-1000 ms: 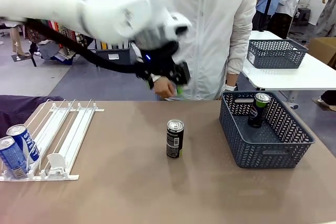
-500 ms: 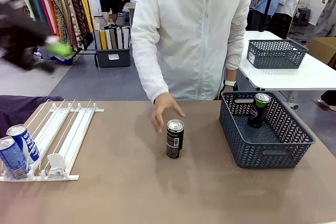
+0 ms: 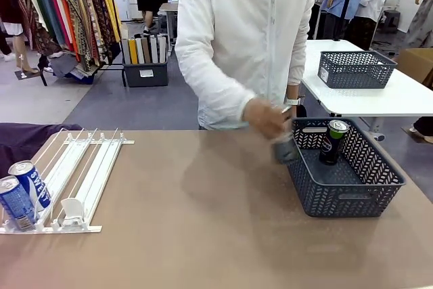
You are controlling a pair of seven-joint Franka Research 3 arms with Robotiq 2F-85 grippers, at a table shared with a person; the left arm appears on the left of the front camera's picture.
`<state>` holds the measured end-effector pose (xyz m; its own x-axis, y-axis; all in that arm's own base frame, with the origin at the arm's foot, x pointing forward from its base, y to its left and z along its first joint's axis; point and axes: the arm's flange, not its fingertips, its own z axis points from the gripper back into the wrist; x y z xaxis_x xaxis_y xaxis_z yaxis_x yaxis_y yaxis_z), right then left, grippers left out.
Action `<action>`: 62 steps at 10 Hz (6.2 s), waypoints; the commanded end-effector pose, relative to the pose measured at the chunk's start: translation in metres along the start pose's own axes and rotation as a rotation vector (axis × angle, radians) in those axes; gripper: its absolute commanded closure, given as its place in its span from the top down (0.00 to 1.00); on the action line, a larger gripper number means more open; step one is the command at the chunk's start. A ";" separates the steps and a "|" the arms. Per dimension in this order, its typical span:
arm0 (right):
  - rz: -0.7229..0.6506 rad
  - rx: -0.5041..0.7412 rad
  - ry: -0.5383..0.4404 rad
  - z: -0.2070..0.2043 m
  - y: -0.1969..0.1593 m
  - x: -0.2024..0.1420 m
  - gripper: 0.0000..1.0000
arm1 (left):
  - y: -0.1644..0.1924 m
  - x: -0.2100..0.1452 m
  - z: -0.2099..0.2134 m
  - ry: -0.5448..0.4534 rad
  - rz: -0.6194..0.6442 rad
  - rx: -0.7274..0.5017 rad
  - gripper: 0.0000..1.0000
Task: Retrieve and store the cans from the dispenser.
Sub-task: Pick up the last remaining can from one row of the Automatic Can Dispenser and place it in the middle of the table, then pick up one can from the Automatic Can Dispenser and place it in the middle of the table.
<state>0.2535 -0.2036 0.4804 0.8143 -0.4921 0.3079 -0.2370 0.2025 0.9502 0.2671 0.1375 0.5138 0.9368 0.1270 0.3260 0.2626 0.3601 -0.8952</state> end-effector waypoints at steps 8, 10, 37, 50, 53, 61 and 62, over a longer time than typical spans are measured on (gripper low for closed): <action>0.025 0.019 -0.008 -0.001 0.001 0.002 1.00 | -0.034 0.001 -0.004 -0.026 -0.052 0.032 1.00; 0.025 0.019 -0.008 -0.001 0.001 0.002 1.00 | -0.034 0.001 -0.002 -0.021 -0.030 0.052 1.00; 0.025 0.019 -0.008 -0.001 0.001 0.002 1.00 | 0.104 0.029 -0.121 0.336 0.039 1.075 1.00; 0.025 0.019 -0.008 -0.001 0.001 0.002 1.00 | 0.104 0.026 -0.127 0.344 -0.019 1.093 0.00; 0.025 0.019 -0.008 -0.001 0.001 0.002 1.00 | 0.091 0.025 -0.125 0.348 -0.002 1.084 0.00; 0.025 0.019 -0.008 -0.001 0.001 0.002 1.00 | -0.120 -0.013 -0.057 0.100 -0.215 0.990 0.00; 0.025 0.019 -0.008 -0.001 0.001 0.002 1.00 | -0.129 -0.014 -0.048 0.067 -0.216 0.978 0.00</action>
<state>0.2536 -0.2031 0.4804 0.8154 -0.4900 0.3081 -0.2378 0.2017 0.9501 0.2251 0.0405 0.6080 0.9191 -0.0995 0.3813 0.1567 0.9800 -0.1222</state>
